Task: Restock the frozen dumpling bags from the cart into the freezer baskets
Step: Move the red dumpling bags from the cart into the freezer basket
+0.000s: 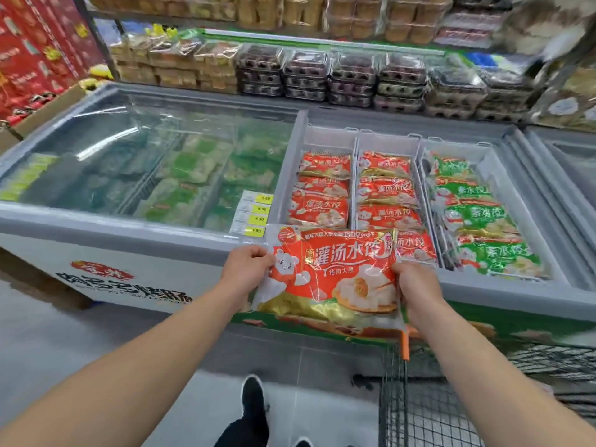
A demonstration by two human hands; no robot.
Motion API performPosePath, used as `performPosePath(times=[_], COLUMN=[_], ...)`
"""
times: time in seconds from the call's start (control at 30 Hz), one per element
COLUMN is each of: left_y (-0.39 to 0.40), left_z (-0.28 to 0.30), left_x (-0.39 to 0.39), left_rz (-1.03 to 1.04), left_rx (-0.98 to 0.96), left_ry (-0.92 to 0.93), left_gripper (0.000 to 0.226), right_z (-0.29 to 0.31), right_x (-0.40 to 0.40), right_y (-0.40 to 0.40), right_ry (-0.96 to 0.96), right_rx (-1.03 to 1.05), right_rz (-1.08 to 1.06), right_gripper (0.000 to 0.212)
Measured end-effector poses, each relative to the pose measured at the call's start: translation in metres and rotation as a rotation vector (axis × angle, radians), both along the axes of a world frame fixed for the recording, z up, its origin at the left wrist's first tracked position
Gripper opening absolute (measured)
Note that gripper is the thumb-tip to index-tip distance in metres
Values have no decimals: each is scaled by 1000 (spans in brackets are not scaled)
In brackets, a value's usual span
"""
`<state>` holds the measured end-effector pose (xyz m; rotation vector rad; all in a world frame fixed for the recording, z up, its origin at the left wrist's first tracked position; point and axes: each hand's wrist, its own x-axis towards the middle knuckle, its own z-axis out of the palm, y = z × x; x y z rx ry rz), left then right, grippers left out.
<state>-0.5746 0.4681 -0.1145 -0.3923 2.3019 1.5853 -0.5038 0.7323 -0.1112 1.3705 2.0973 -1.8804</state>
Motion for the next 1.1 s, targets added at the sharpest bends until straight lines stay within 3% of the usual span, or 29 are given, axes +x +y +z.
performPosePath(times=[0.4,0.67,0.8,0.93,1.1], left_y=[56,116,156,182,221], left_z=[-38,-59,-76,-91,-113], left_x=[-194,-294,-339,-379,-440], left_rz=[-163,-202,-133,-80,-134], left_rx=[26,-52,-119,-255,-456], left_ry=[-59,-63,-128,-142,-152], left_gripper=[19,32,39,14,34], right_z=[-9,-20,-37,-56,-102], right_x=[-164,-260,-312,-362,-445], right_y=[41,94,122,129,144], right_ry=[-68,-149,-188,-188,-245], right_rx=[90,205,216,168,128], right_rz=[-96,15,139,322,536], right_gripper=[16,30,28,19,14])
